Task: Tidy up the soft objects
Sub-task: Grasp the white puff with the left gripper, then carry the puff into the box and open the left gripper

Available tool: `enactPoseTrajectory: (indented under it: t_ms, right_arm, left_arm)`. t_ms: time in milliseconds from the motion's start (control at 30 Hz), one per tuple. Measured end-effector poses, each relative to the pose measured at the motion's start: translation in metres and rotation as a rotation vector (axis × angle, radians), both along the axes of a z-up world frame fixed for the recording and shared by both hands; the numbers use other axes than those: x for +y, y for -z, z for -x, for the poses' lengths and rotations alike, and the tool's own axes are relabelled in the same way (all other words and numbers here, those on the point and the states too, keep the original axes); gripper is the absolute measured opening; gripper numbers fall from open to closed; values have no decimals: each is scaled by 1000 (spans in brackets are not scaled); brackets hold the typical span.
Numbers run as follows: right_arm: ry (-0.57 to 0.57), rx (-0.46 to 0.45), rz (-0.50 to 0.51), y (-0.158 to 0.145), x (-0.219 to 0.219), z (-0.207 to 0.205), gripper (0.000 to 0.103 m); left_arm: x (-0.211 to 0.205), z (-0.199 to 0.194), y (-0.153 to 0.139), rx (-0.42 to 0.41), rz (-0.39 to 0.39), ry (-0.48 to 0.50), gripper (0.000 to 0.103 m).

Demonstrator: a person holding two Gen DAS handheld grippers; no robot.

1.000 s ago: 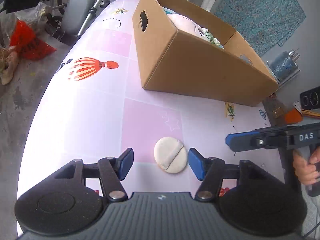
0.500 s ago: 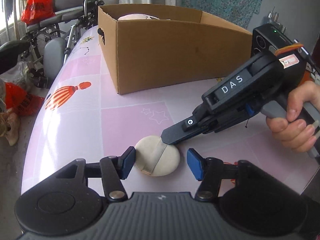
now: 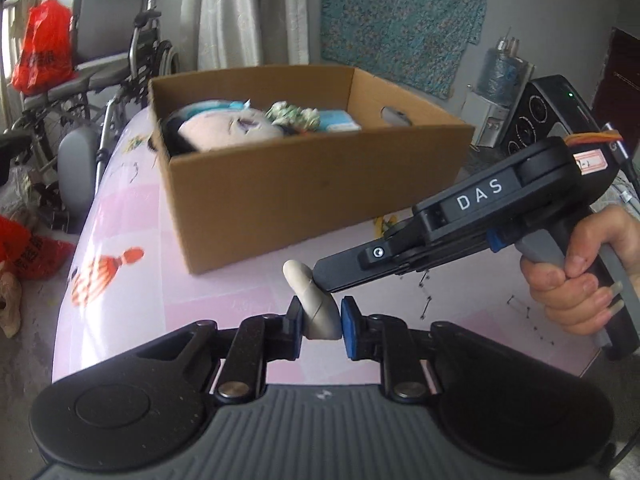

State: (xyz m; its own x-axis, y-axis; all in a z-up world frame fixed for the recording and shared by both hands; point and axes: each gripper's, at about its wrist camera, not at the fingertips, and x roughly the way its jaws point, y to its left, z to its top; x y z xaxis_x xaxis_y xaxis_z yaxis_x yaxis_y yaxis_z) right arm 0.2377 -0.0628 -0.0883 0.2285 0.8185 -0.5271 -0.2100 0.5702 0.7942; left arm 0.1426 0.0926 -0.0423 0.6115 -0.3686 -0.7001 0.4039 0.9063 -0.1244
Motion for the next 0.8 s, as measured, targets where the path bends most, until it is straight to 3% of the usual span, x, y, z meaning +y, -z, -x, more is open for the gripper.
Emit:
enactPoseTrajectory:
  t_ms: [200, 333, 400, 533, 667, 733, 800]
  right_arm:
    - [114, -212, 36, -89, -77, -24, 2]
    - [236, -275, 134, -127, -150, -87, 2]
    - [265, -284, 192, -133, -163, -122, 2]
    - [309, -248, 296, -115, -164, -202, 2]
    - [329, -189, 383, -77, -146, -259, 2]
    - [324, -182, 426, -55, -133, -283, 2]
    - [328, -181, 455, -40, -130, -301, 2]
  left_arm:
    - [-77, -61, -70, -133, -19, 200, 25]
    - [-136, -133, -89, -138, -65, 283, 26]
    - [-163, -172, -89, -121, -122, 311, 27]
    - [-196, -234, -71, -79, -247, 343, 27]
    - [-209, -289, -26, -23, -368, 362, 33]
    - [-209, -308, -7, -4, -377, 349, 35]
    - [-205, -321, 9, 14, -363, 313, 49]
